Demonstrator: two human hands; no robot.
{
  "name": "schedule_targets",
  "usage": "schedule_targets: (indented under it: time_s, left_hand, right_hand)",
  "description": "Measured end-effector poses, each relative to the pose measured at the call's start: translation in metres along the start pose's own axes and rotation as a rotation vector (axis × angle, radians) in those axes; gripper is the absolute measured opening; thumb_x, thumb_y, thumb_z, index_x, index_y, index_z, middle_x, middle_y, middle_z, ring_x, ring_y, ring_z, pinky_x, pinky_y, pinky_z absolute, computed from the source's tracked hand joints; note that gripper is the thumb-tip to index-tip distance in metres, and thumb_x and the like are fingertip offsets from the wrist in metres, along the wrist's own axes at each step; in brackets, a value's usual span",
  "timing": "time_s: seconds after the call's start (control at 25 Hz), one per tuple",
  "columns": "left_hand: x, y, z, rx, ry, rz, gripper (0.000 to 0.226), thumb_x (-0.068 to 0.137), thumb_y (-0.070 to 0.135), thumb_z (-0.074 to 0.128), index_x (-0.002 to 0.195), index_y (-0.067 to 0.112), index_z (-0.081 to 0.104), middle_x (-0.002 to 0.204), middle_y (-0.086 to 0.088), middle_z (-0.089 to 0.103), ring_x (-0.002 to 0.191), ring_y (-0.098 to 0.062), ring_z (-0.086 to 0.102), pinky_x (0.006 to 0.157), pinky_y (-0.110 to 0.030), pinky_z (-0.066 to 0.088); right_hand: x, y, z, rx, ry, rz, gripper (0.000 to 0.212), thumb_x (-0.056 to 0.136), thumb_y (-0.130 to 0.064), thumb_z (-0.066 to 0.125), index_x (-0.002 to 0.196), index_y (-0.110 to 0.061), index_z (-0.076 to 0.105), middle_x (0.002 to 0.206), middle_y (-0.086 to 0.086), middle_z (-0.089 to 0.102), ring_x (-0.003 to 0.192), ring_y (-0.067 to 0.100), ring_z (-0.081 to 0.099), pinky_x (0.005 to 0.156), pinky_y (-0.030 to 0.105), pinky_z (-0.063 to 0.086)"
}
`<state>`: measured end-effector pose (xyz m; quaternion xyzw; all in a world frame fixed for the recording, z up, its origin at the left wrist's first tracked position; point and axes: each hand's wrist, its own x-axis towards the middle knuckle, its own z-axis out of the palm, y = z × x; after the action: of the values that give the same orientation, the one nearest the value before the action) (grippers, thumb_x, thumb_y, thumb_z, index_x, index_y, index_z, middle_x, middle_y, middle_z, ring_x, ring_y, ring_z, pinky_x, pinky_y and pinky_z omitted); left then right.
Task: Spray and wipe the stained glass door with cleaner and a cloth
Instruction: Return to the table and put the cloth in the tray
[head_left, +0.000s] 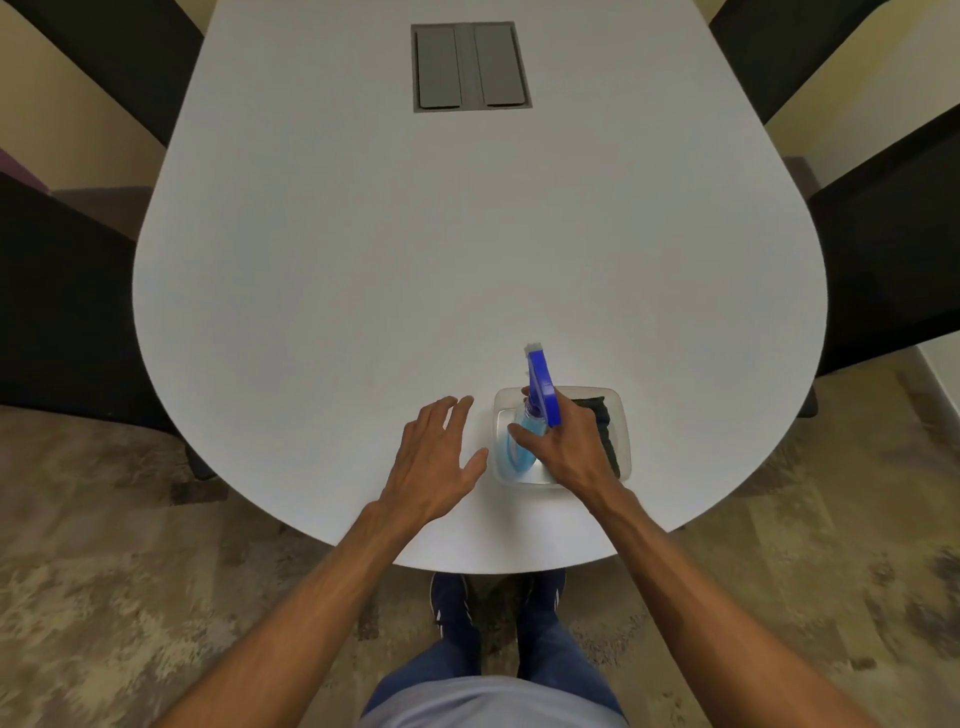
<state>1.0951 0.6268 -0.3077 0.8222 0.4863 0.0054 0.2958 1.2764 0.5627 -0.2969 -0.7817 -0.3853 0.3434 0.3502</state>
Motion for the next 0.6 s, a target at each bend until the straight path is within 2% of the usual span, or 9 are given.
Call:
schedule_targets:
  time_s: [0.4, 0.52, 0.6]
  left_hand:
    - [0.001, 0.004, 0.001, 0.013, 0.002, -0.023, 0.077, 0.097, 0.054, 0.054, 0.16, 0.026, 0.02, 0.168, -0.002, 0.023, 0.155, -0.024, 0.024, 0.124, -0.043, 0.022]
    - [-0.001, 0.005, 0.001, 0.012, -0.012, -0.034, 0.077, 0.097, 0.055, 0.054, 0.16, 0.027, 0.02, 0.169, -0.002, 0.022, 0.155, -0.024, 0.023, 0.125, -0.044, 0.021]
    - [-0.001, 0.005, 0.001, 0.013, -0.004, -0.032, 0.077, 0.096, 0.054, 0.055, 0.16, 0.027, 0.021, 0.169, -0.002, 0.021, 0.155, -0.024, 0.023, 0.125, -0.044, 0.021]
  right_hand:
    - [0.006, 0.02, 0.017, -0.02, -0.053, -0.019, 0.063, 0.088, -0.033, 0.078, 0.141, -0.01, 0.052, 0.131, 0.013, 0.065, 0.104, 0.018, 0.06, 0.088, 0.025, 0.048]
    - [0.006, 0.025, 0.018, -0.042, -0.062, -0.02, 0.073, 0.088, -0.037, 0.078, 0.148, -0.013, 0.045, 0.138, 0.012, 0.061, 0.117, 0.027, 0.063, 0.091, 0.026, 0.047]
    - [0.006, 0.028, 0.017, -0.054, -0.082, -0.036, 0.084, 0.086, -0.04, 0.078, 0.155, -0.019, 0.034, 0.145, 0.009, 0.056, 0.12, 0.021, 0.058, 0.095, 0.03, 0.047]
